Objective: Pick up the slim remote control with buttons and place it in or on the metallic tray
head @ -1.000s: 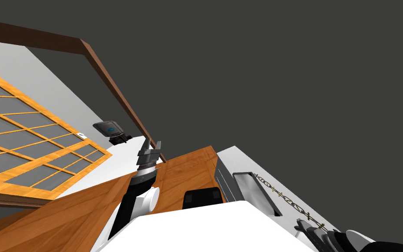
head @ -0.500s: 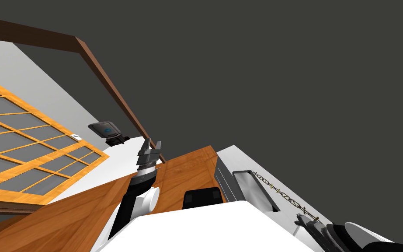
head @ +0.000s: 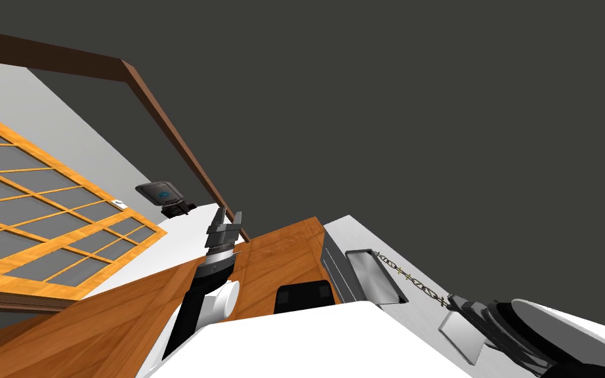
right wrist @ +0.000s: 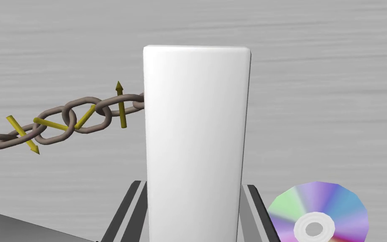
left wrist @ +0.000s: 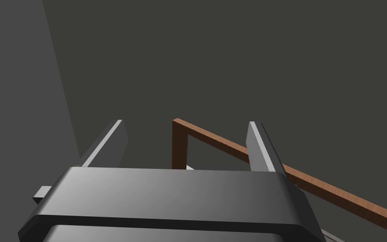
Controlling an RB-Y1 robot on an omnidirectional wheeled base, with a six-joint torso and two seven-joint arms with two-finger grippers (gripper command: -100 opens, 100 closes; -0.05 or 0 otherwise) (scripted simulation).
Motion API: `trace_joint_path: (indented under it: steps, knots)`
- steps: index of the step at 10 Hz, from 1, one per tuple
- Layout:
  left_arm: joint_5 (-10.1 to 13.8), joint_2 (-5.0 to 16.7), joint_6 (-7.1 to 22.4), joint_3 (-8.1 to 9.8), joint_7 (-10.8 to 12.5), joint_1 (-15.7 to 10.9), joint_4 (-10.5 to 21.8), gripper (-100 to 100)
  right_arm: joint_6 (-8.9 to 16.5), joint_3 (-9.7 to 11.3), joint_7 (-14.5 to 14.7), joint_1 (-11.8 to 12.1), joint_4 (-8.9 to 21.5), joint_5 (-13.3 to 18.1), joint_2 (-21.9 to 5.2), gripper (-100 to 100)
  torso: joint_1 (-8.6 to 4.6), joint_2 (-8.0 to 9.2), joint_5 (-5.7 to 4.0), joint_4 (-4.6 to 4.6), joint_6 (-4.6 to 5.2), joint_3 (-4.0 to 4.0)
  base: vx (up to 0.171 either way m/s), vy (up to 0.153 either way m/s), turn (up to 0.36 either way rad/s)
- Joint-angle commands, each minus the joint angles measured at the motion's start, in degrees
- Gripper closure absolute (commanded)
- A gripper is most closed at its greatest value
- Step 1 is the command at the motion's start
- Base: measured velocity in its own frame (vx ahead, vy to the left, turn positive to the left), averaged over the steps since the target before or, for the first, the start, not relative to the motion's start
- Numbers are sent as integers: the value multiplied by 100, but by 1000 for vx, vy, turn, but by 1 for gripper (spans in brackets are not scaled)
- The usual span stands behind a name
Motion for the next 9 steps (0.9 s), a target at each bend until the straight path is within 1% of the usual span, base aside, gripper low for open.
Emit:
trace_joint_path:
  steps: [1, 4, 9]
  knots:
    - [0, 0, 0, 0, 0, 0, 0, 0, -161, -36, -26, -83, -5, 100, -150, 100, 0, 0, 0, 0, 0, 0, -25, 16, 6]
    - [0, 0, 0, 0, 0, 1, 0, 0, -477, -36, -81, -148, -49, 248, -297, 100, 14, -28, 1, -12, -6, -19, 9, 24, 23]
    - [0, 0, 0, 0, 0, 1, 0, 0, -1012, 87, -183, -228, -126, 418, -398, 100, 28, -50, 10, -26, -8, -37, 30, 31, 34]
